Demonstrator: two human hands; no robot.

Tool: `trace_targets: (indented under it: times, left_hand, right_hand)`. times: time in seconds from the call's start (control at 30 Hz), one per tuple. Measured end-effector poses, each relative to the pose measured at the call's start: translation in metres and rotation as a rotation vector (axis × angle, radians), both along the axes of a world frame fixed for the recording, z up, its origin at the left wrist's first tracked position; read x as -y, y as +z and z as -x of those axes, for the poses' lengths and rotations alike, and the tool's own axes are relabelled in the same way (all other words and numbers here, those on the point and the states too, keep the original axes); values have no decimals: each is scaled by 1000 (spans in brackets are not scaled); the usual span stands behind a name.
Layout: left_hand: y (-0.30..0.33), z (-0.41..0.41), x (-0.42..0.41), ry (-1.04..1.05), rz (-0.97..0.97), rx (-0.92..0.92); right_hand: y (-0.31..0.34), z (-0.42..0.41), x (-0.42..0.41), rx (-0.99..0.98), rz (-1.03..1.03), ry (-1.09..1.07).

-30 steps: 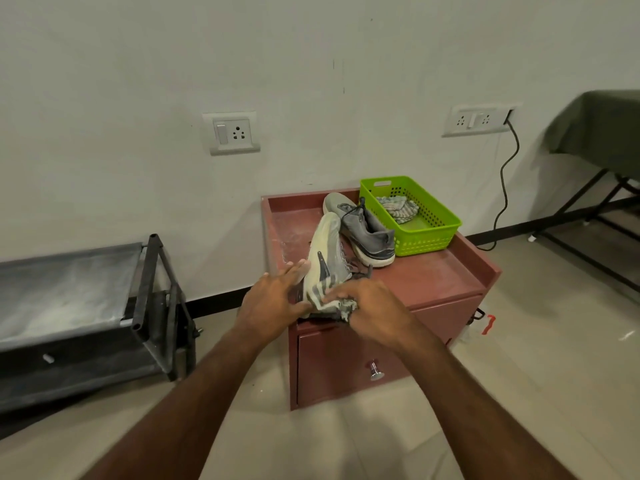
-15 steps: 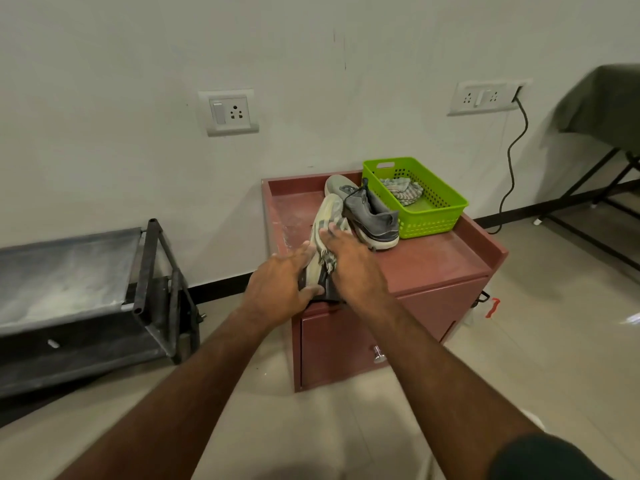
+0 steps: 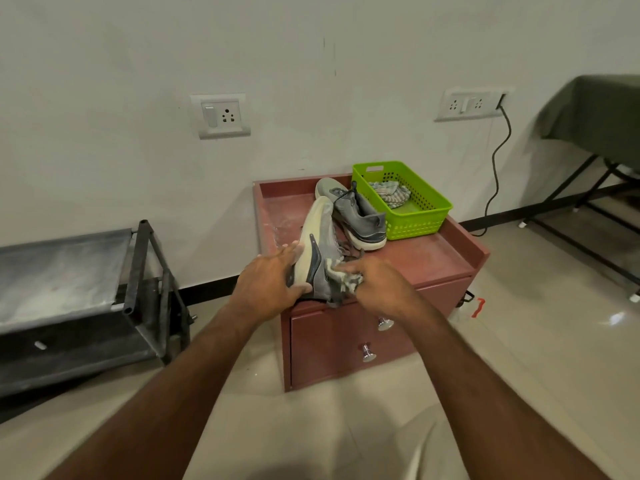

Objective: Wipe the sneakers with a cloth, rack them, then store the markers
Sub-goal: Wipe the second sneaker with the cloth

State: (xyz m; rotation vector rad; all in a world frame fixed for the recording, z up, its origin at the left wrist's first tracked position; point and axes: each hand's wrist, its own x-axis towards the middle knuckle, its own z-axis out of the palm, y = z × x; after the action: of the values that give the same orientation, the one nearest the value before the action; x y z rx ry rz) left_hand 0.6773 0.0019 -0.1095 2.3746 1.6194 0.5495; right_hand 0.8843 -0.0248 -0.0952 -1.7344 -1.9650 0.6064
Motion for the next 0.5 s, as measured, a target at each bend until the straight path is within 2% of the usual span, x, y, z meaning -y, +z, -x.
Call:
trace_targets:
  times: [0.07,0.13,0.33,0.5]
  left_hand:
    - [-3,4,-3,-6,15,49]
    - [-6,7,-6,-6,18,70]
    - [-9,0,-15,-67,36,211]
    - [-8,-20,-22,-28,76,325]
  right_hand:
    - [-3,-14,-16,-152,-111,-192]
    - [-6,-19,-33,-205,-146,-294]
    - [-27,-14,-68,-360,-77,-201]
    - [-30,-14,-74,-610,66,-163]
